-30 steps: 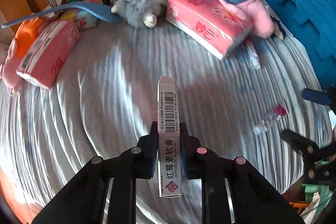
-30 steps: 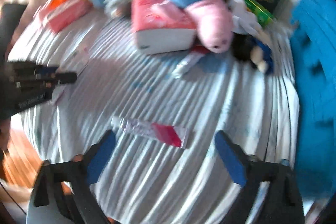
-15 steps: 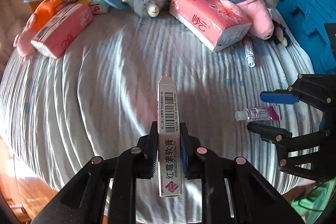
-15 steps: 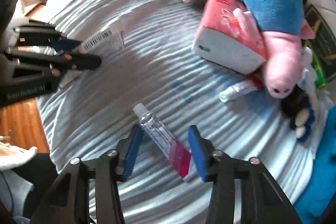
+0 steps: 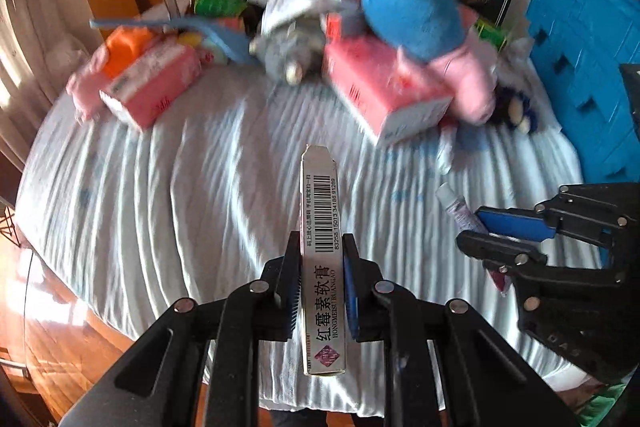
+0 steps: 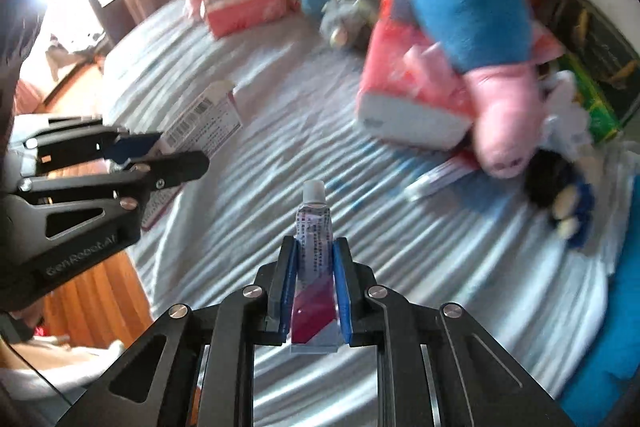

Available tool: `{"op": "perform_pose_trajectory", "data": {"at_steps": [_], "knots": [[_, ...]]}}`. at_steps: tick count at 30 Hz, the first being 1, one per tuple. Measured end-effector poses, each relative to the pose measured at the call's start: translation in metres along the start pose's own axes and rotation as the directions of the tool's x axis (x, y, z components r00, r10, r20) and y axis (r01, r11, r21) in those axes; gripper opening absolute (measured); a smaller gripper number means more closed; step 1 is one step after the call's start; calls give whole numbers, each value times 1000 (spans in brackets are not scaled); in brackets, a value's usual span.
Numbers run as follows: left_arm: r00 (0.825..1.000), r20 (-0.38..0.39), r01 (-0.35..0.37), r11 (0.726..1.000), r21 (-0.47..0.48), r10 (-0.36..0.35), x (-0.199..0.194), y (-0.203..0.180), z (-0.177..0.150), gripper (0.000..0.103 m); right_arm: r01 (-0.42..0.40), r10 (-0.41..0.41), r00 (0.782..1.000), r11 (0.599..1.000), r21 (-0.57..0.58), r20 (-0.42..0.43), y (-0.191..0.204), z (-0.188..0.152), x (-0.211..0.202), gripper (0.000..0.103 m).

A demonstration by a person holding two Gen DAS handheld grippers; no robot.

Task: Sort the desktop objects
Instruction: 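Carry the ointment box and tube over the blue bin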

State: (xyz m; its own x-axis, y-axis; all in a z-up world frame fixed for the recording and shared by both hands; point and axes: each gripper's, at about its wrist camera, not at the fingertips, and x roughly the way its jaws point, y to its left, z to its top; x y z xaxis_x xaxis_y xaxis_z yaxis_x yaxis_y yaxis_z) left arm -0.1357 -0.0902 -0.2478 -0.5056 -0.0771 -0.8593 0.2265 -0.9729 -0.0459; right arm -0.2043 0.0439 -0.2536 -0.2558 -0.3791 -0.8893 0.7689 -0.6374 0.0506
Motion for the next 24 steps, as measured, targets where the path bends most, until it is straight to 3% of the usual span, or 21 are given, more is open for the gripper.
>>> {"op": "perform_pose_trajectory", "data": {"at_steps": [4,8,12,16,20,24], "knots": [[996,90,14,999,33,-17,-31,0,11,18,58,-67,992,995,80,103,-13,16,-48,18],[980,194,40,996,80,-55,-60,-30,48,18,126,-166,959,976,180,229,-25,26,-112,18],[946,302,76,985,155,-121,-100,-63,72,18,177,-272,893,944,278,358,-32,30,-182,18],[902,376,126,963,238,-211,-133,-99,91,18,233,-393,800,900,369,454,-40,20,-256,18],[851,428,159,925,344,-306,-170,-153,107,18,342,-549,706,817,464,447,-56,-3,-310,18],[804,439,201,878,435,-401,-196,-208,115,18,452,-700,628,685,572,342,-93,-39,-353,18]]}}
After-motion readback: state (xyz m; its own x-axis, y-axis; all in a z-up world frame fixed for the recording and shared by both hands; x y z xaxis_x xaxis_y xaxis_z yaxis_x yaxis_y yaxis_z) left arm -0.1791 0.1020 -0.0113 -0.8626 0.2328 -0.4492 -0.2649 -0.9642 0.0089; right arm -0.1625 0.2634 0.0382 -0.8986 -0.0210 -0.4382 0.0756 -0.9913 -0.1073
